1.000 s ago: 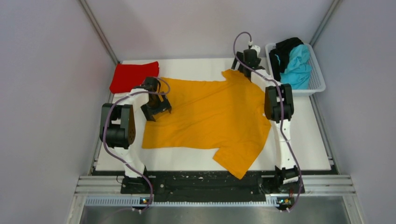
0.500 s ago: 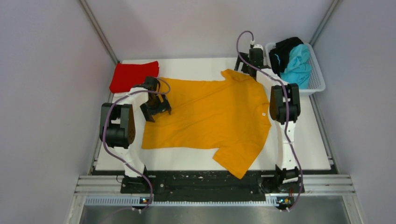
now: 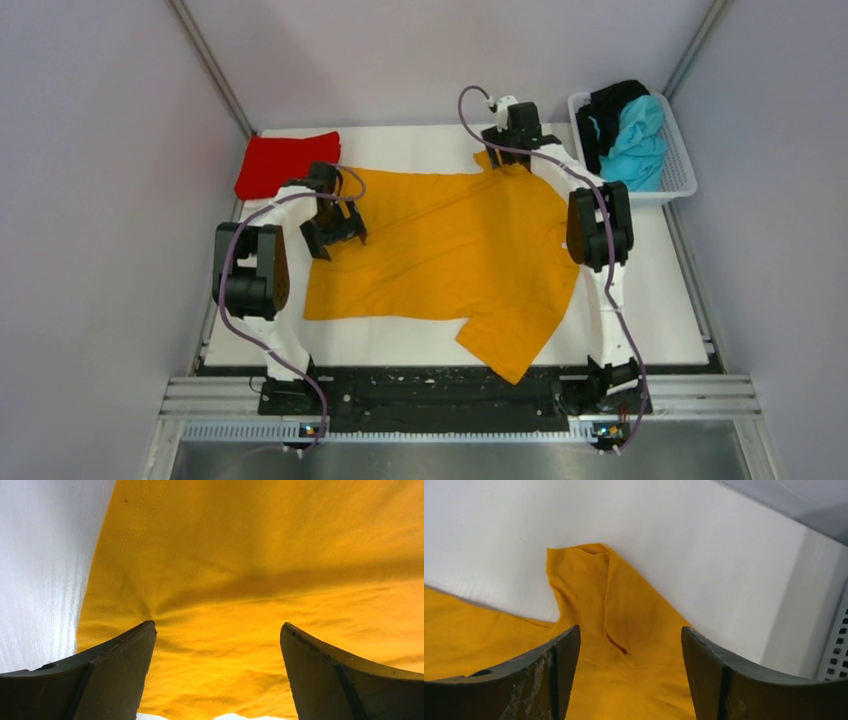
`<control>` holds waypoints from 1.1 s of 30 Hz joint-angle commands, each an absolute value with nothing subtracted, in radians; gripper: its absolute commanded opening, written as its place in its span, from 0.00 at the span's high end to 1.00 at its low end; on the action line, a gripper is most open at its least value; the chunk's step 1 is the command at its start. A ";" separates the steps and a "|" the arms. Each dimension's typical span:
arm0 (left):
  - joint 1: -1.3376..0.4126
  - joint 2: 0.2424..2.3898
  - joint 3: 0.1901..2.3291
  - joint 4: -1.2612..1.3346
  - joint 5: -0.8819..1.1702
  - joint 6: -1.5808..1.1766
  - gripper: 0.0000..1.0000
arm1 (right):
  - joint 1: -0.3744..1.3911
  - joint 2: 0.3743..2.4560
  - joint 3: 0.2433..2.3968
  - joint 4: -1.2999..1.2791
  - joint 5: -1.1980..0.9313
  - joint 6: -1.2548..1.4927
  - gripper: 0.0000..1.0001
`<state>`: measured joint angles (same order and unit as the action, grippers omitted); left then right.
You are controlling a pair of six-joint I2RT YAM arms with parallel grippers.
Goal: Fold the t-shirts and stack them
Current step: Flatten out the tshirt
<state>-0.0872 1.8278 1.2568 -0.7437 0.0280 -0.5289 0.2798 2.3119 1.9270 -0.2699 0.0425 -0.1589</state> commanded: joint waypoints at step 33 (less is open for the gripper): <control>-0.084 1.822 1.300 -0.786 -0.041 -0.527 0.01 | 0.248 2.492 2.213 -0.276 0.205 -0.384 1.00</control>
<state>-0.0872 1.8282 1.2701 -0.7681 -0.0208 -0.5247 0.2653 2.4912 2.1372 -0.3759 0.1360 -0.3344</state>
